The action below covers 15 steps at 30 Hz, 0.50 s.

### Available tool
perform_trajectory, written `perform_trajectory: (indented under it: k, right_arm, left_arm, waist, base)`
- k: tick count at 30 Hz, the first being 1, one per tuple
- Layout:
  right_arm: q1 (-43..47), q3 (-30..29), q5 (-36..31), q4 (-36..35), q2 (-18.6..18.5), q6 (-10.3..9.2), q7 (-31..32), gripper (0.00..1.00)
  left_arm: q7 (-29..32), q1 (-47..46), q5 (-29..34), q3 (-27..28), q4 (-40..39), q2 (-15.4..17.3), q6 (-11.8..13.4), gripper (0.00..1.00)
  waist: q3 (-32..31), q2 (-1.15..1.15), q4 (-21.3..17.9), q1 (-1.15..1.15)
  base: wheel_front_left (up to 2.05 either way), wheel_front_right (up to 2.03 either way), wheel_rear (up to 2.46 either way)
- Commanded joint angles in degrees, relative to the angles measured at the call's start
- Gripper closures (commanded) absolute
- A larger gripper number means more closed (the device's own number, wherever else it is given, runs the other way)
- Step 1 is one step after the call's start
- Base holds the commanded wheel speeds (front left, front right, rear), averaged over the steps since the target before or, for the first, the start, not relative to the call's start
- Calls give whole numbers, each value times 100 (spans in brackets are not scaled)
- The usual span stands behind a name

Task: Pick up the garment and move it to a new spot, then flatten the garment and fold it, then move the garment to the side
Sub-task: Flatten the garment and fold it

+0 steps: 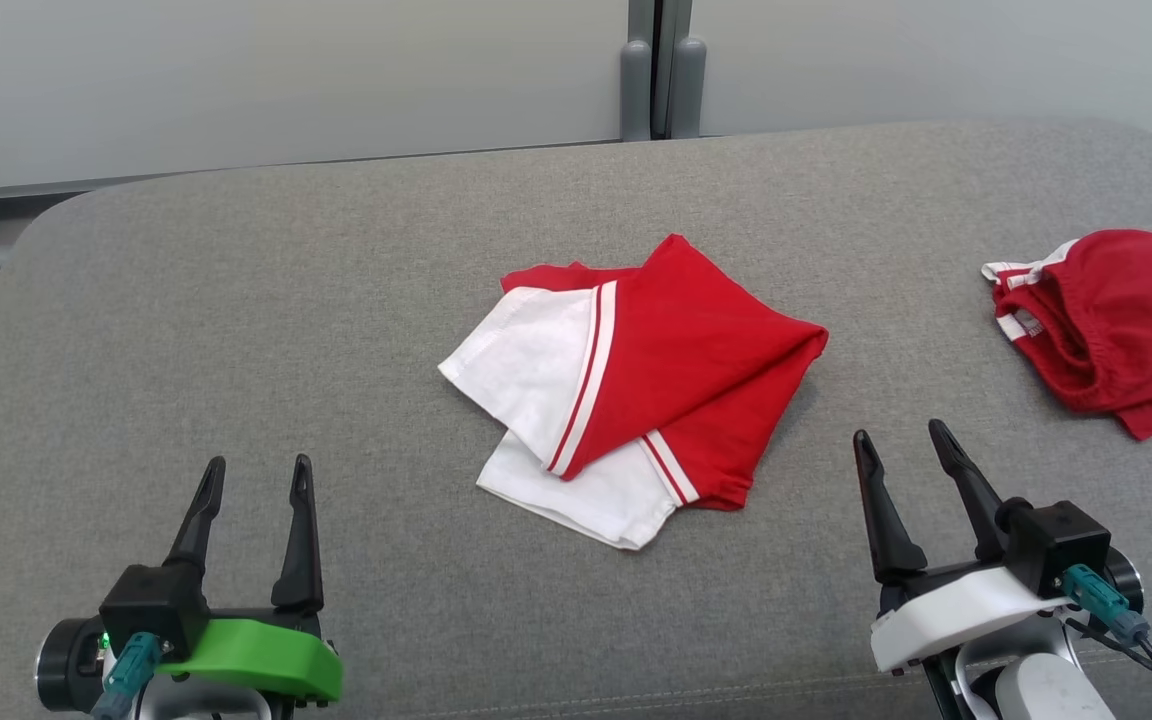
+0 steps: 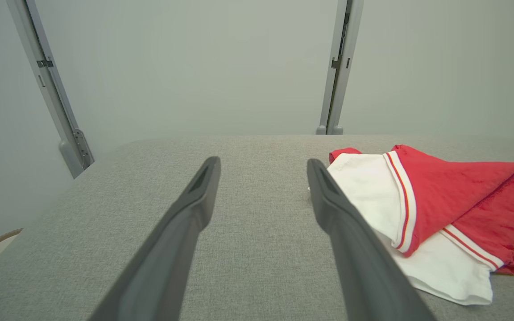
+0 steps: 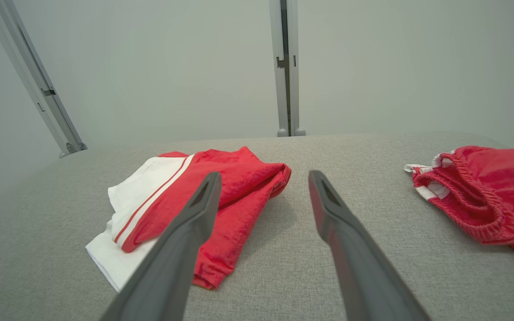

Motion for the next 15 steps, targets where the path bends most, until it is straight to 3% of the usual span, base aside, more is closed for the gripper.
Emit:
perform_trajectory:
  k: [1,10,15]
  right_arm:
    - [71,0,-25,-6,9,-4,28,0]
    - [0,57,-46,-10,-42,-4,130,0]
    - [-409,502,33,116,-341,-4,675,0]
  left_arm:
    - [6,65,-19,2,-25,52,31,0]
    - [10,-37,-49,-69,-8,52,20,0]
    - [-37,-199,-56,-149,31,21,-21,0]
  waist:
    - [0,0,7,0]
    - [40,0,101,0]
    - [211,0,274,0]
  base:
    - [0,0,0]
    - [0,0,0]
    - [0,0,0]
